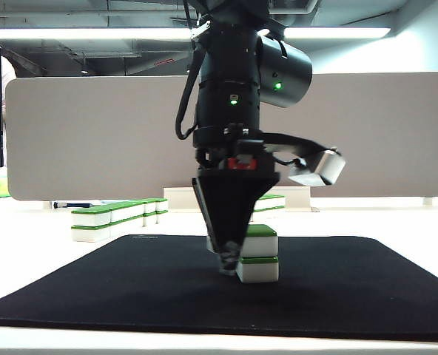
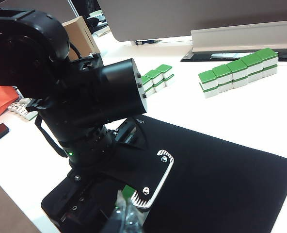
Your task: Take a mahjong tile from the mahjong wall and then place it on the table close to you.
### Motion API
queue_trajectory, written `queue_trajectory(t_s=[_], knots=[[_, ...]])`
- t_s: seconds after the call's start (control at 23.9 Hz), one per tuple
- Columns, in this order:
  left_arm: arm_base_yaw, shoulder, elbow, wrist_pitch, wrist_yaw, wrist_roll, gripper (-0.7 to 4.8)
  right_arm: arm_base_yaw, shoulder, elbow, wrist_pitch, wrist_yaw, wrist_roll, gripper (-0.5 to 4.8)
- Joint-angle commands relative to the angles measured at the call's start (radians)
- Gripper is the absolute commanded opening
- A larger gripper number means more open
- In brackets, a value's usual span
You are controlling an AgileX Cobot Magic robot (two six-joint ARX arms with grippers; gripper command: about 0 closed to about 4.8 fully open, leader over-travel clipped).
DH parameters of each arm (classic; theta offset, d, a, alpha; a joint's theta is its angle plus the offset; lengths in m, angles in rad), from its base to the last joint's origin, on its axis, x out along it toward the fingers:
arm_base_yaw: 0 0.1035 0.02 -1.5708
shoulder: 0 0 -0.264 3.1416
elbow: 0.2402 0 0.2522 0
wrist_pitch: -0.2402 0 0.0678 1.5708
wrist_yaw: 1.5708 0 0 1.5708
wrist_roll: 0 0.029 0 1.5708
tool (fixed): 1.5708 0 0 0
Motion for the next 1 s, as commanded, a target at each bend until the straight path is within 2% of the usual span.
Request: queue_trajectory(t_s=[0.04, 0.08, 0.29, 0.46, 0.59, 0.79, 0.84, 1.0], knots=[[0.0, -0.003, 0.002, -0.013, -0.143, -0.036, 4.08, 0.0, -0.001, 0.005, 0.009, -0.002, -0.003, -0.01], [0.006, -0.003, 0.003, -0.013, -0.181, -0.047, 4.08, 0.0, -0.001, 0.005, 0.009, -0.002, -0.003, -0.01], [0.053, -0.016, 0.009, -0.053, -0.177, -0.076, 4.08, 0.0, -0.001, 0.005, 0.009, -0.002, -0.003, -0.01], [0.123, -0.026, 0.091, -0.092, -0.18, -0.142, 4.04, 0.0, -0.001, 0.005, 0.009, -0.002, -0.003, -0.01], [0.209, -0.026, 0.157, -0.112, -0.184, -0.244, 3.98, 0.0, -0.001, 0.005, 0.009, -0.002, -0.003, -0.01], [0.349, -0.026, 0.208, -0.106, -0.294, -0.444, 3.97, 0.0, 0.0, 0.005, 0.009, 0.01, -0.003, -0.01], [0.383, -0.027, 0.214, -0.098, -0.291, -0.467, 3.94, 0.0, 0.0, 0.005, 0.009, 0.02, -0.003, -0.01], [0.467, -0.026, 0.214, -0.028, -0.277, -0.47, 3.93, 0.0, 0.0, 0.005, 0.009, 0.021, -0.003, -0.01]])
